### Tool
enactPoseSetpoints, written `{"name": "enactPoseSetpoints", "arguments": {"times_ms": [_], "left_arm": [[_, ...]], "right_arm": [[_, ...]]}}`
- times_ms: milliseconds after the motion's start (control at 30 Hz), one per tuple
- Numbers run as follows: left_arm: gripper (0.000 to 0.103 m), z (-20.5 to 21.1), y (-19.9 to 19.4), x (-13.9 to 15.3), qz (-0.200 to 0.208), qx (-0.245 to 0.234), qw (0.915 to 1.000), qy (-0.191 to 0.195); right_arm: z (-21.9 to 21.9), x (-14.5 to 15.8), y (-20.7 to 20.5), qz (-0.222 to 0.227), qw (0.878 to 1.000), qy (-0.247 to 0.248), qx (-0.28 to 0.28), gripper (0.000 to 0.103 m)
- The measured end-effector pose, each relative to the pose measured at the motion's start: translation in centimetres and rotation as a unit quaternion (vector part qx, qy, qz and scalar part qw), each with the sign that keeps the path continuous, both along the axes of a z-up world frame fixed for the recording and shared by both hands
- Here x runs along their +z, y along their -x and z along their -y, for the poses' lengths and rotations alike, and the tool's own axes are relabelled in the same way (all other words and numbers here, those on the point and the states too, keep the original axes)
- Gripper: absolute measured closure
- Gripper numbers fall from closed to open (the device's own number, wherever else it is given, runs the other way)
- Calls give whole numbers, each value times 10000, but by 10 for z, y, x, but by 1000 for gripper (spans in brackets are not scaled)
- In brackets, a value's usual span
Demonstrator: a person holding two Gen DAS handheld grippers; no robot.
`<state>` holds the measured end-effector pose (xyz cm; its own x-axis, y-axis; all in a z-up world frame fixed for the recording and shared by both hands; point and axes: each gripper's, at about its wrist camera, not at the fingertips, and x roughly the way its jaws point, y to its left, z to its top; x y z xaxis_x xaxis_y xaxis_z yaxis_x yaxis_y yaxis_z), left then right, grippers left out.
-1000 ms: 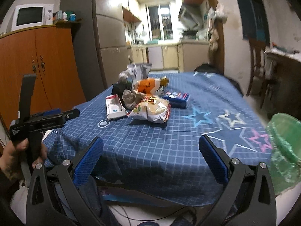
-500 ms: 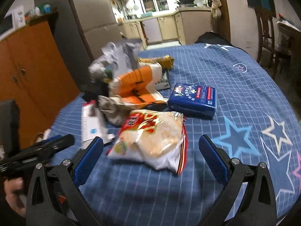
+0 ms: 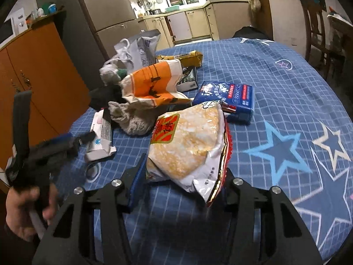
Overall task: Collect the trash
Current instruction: 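Grasp the white medicine box with the left tool while the right tool grasps the chip bag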
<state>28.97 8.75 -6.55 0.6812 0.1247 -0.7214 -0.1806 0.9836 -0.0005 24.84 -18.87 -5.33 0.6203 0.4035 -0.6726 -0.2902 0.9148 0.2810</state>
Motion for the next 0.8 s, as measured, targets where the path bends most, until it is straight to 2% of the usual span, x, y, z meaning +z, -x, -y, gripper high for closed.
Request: {"name": "enactPoseSetpoints", "arguments": {"times_ms": [67, 100, 200, 267, 300, 367, 467, 700, 733, 767, 800], "left_arm": [[10, -20, 4, 3, 70, 290, 9994, 185], [10, -25, 5, 3, 79, 284, 9991, 300], [10, -21, 12, 6, 134, 40, 9983, 565], [10, -10, 11, 8, 122, -224, 9950, 961], [10, -2, 10, 10, 121, -321, 9942, 1019], [10, 22, 4, 12, 113, -610, 9937, 937], [8, 47, -3, 10, 68, -785, 9930, 882], [5, 64, -30, -10, -171, -452, 9977, 475], [7, 61, -31, -15, -189, -410, 9977, 508], [17, 57, -26, -16, -181, -387, 9976, 548], [22, 55, -25, -17, -162, -327, 9980, 512]], "right_arm": [[3, 1, 11, 20, 10000, -81, 41, 53], [2, 3, 13, 18, 9999, -102, 48, 53], [3, 2, 20, -6, 9999, -158, 56, 52], [3, 2, 19, -52, 9998, -166, 53, 52], [4, 2, 19, -72, 9998, -170, 37, 52], [8, 2, 21, -78, 9998, -182, 7, 52], [15, 5, 22, -66, 9998, -175, -31, 52], [25, 5, 16, -92, 9997, -216, -48, 52], [24, 5, 15, -79, 9997, -222, -32, 52], [23, 6, 14, -73, 9997, -227, -15, 52], [21, 7, 14, -53, 9997, -221, 8, 52]]}}
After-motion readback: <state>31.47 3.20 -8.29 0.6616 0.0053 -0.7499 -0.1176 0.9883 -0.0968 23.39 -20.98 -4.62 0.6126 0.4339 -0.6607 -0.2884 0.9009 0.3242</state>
